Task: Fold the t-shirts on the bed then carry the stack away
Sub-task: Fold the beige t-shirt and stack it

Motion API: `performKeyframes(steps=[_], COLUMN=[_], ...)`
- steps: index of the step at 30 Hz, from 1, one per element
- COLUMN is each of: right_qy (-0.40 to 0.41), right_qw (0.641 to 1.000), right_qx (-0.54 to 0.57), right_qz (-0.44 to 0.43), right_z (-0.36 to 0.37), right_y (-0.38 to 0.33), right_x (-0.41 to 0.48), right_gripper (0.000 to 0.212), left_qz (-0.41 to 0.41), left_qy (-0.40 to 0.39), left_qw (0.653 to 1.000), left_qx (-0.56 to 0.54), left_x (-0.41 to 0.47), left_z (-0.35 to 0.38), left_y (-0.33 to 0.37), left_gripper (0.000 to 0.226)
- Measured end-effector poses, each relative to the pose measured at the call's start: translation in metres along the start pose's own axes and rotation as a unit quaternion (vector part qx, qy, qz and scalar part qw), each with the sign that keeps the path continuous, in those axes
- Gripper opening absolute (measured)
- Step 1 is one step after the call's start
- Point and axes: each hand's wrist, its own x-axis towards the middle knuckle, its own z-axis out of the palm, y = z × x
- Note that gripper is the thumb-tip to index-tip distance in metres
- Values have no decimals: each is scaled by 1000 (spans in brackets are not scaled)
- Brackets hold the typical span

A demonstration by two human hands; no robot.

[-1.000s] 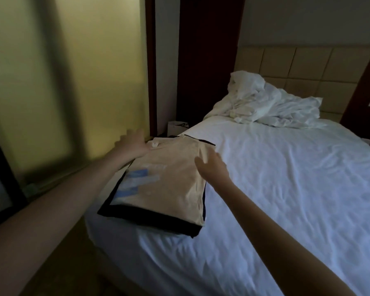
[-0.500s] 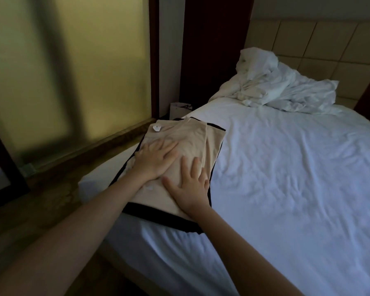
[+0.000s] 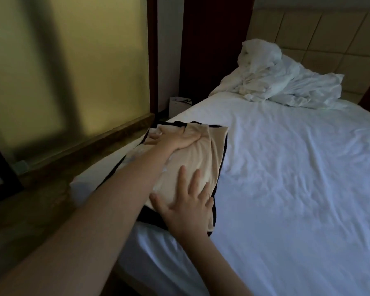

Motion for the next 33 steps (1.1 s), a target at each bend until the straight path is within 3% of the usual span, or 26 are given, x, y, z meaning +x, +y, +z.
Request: performKeyframes(steps=[2,5,7,9,12,15,19,22,27,31,33], right_qy=[13,15,10,5,-10,-35,-79,-101,-12,46,79], right_qw=[1000,1000,1000,1000,999,998,994,990,996,996,994], right_qx=[7,-10,-14,-18,-17,-20,43,41,-29,-59,-66], right_qz=[-1,-14,-19,-25,-33,-40,-56,-89,-86,-56,-43], right_z=[2,1,4,7,5,-3,-23,-41,-70,-100,-117], right_y=[4,4,4,5,9,12,19,38,92,144,172], right_x=[13,21,21,18,14,10,7,-1,-25,-44,-56], right_gripper=[100,101,102,102,100,92,85,66,52,49,46], left_qz=[-6,-30,-19,9,43,116,108,121,159,310,343], left_qy=[-44,-33,-23,2,70,98,111,100,108,87,62], left_qw=[999,999,1000,1000,996,988,987,982,969,935,929], left_qx=[9,6,7,-5,-35,-18,41,101,156,147,126], left_x=[45,106,66,22,4,-14,-53,-91,-159,-189,-198], left_z=[12,22,12,2,-1,1,9,21,48,79,98], left_y=[-2,-5,-6,-2,-10,-18,-33,-45,-32,9,39], left_gripper=[128,153,141,114,83,66,74,60,58,41,42])
